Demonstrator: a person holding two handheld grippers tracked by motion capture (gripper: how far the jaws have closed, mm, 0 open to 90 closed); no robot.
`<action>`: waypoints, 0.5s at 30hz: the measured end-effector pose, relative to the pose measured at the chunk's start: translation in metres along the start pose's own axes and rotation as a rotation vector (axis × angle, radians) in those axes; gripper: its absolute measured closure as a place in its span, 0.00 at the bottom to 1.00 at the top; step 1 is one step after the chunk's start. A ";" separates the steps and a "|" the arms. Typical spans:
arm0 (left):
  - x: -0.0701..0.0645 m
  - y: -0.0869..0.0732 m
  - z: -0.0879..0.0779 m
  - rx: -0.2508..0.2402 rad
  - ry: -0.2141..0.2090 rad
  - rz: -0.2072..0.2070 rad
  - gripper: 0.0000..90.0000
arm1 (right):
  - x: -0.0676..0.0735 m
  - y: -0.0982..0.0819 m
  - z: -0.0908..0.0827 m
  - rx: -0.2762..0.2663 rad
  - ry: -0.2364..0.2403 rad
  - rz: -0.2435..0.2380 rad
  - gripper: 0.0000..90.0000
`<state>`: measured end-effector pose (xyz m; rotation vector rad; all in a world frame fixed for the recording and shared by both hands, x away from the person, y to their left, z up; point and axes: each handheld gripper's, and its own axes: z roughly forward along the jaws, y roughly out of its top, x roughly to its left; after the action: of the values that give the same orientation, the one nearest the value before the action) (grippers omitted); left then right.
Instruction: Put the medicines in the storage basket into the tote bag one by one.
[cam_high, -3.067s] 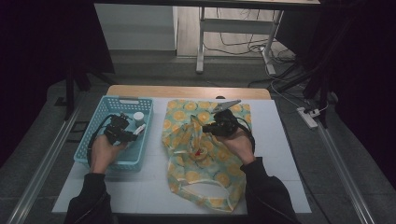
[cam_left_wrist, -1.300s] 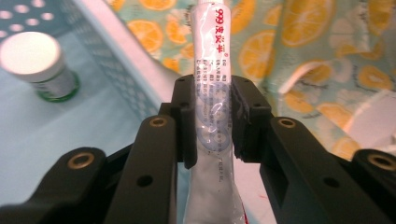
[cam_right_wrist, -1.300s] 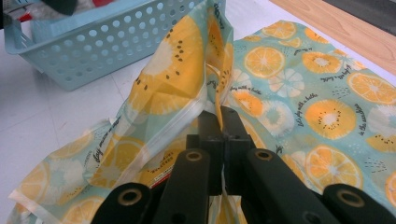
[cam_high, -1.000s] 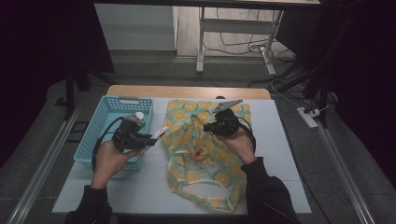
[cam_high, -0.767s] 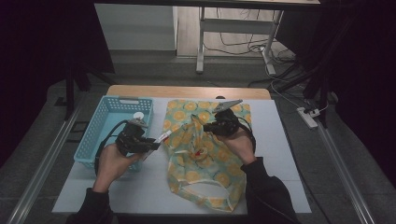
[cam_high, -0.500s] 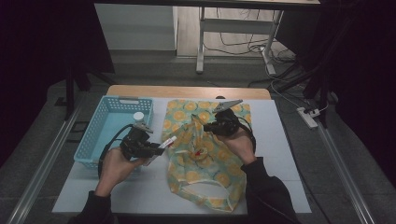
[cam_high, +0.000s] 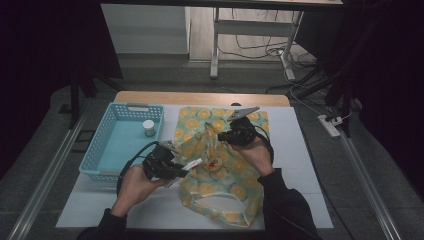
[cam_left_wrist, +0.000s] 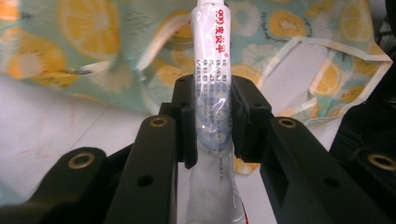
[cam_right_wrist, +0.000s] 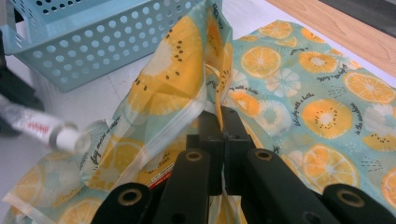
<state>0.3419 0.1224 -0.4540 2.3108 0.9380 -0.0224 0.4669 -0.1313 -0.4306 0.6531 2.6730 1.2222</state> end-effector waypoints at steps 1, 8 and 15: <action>-0.002 0.001 0.003 0.002 -0.005 0.001 0.81 | 0.000 0.000 0.000 0.000 0.000 0.000 1.00; -0.012 0.010 0.021 0.019 -0.018 0.014 0.81 | 0.000 0.000 0.000 -0.001 -0.001 -0.004 1.00; -0.021 0.020 0.035 0.028 -0.014 0.033 0.81 | 0.000 0.000 0.001 0.001 0.000 -0.003 1.00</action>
<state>0.3460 0.0784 -0.4659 2.3483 0.8975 -0.0379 0.4670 -0.1310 -0.4311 0.6497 2.6742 1.2200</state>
